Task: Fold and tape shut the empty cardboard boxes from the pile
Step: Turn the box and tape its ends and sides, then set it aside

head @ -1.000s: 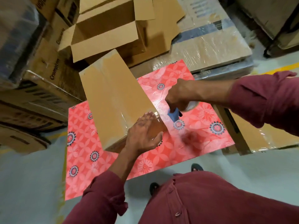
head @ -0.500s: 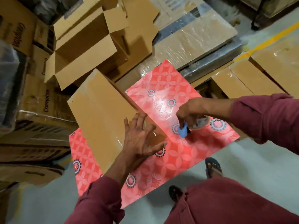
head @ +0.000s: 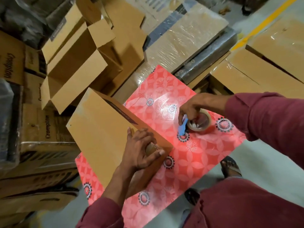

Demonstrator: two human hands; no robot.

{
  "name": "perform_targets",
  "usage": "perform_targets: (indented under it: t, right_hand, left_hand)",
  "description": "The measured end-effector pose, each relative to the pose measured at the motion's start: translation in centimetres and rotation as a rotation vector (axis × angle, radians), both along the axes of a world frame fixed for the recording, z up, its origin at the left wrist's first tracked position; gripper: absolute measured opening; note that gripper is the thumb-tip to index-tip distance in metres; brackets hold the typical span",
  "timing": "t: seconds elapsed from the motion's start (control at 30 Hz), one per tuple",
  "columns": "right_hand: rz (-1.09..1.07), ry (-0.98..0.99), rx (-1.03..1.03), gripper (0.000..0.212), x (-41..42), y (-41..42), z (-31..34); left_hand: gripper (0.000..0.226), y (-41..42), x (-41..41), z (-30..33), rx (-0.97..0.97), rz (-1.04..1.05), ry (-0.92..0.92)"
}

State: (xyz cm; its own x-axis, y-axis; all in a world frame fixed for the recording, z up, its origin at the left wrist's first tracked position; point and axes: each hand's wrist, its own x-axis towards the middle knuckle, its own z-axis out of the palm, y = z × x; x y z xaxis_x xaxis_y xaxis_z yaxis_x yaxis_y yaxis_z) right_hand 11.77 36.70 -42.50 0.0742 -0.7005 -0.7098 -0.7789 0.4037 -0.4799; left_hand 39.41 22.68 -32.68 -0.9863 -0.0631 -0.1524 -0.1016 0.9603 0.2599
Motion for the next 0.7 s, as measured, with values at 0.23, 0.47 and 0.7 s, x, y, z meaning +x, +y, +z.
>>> perform_targets:
  t: [0.23, 0.47, 0.7]
  right_hand:
    - [-0.176, 0.191, -0.096, 0.061, 1.3, 1.3, -1.8]
    - [-0.487, 0.419, -0.506, 0.067, 10.4, 5.4, 2.0]
    - [-1.217, -0.117, -0.865, 0.088, 24.3, 3.6, 1.1]
  left_hand:
    - [0.081, -1.4, -1.1, -0.7, -0.131, -0.218, -0.165]
    - [0.069, -3.5, -0.7, -1.9, 0.150, -0.123, 0.083]
    - [0.069, -3.8, -0.7, -3.2, 0.086, -0.128, 0.118]
